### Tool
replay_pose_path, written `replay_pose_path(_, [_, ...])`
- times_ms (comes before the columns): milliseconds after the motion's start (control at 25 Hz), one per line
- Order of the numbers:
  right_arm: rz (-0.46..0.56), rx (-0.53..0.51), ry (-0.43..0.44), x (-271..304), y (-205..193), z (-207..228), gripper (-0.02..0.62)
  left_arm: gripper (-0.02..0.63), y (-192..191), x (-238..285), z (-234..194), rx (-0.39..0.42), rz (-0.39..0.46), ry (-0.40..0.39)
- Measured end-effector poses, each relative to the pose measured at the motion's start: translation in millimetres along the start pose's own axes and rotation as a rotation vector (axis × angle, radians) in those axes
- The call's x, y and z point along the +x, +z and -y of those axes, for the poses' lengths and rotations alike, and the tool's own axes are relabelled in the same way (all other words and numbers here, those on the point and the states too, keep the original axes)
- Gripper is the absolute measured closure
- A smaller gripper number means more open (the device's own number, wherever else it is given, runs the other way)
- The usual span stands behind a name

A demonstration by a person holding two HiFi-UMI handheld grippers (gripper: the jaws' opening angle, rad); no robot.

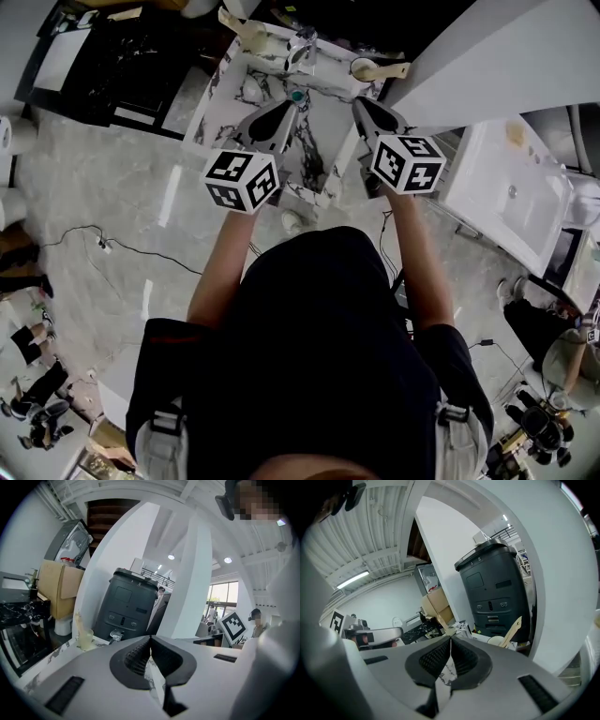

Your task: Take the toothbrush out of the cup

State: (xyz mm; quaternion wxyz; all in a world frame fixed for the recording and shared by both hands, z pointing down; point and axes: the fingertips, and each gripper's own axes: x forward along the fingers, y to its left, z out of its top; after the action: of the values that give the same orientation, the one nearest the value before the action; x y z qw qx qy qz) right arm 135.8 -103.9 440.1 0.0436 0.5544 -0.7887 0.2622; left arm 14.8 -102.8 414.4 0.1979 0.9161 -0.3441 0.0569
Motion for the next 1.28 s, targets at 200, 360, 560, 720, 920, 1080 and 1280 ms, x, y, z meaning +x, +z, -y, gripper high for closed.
replay_pose_path(200, [-0.022,0.006,-0.036,2.3,-2.1,27.8,0.560,0.589,-8.0,25.9,4.4,-0.021,-0.028,-0.011])
replay_pose_path(360, [-0.045,0.009,-0.056,11.2,-7.3,49.9,0.560,0.589,-14.7,52.0,6.0,-0.024,-0.052,-0.026])
replay_pose_path(560, [-0.070,-0.004,-0.089,16.7,-13.3,73.2,0.560,0.589,-17.1,75.7,10.8,-0.018,-0.071,-0.049])
replay_pose_path(720, [-0.087,0.020,-0.086,20.5,-19.8,87.0,0.560,0.589,-25.6,90.3,14.9,-0.018,-0.101,-0.059])
replay_pose_path(920, [-0.103,0.018,-0.106,29.7,-22.7,108.7,0.558,0.589,-32.0,105.9,16.2,-0.005,-0.124,-0.070])
replay_pose_path(1080, [-0.113,0.028,-0.124,35.6,-27.7,120.6,0.557,0.589,-42.2,114.9,12.6,-0.024,-0.147,-0.070])
replay_pose_path(1280, [-0.130,0.059,-0.129,44.7,-35.3,131.1,0.492,0.589,-53.2,129.2,12.0,-0.039,-0.174,-0.083])
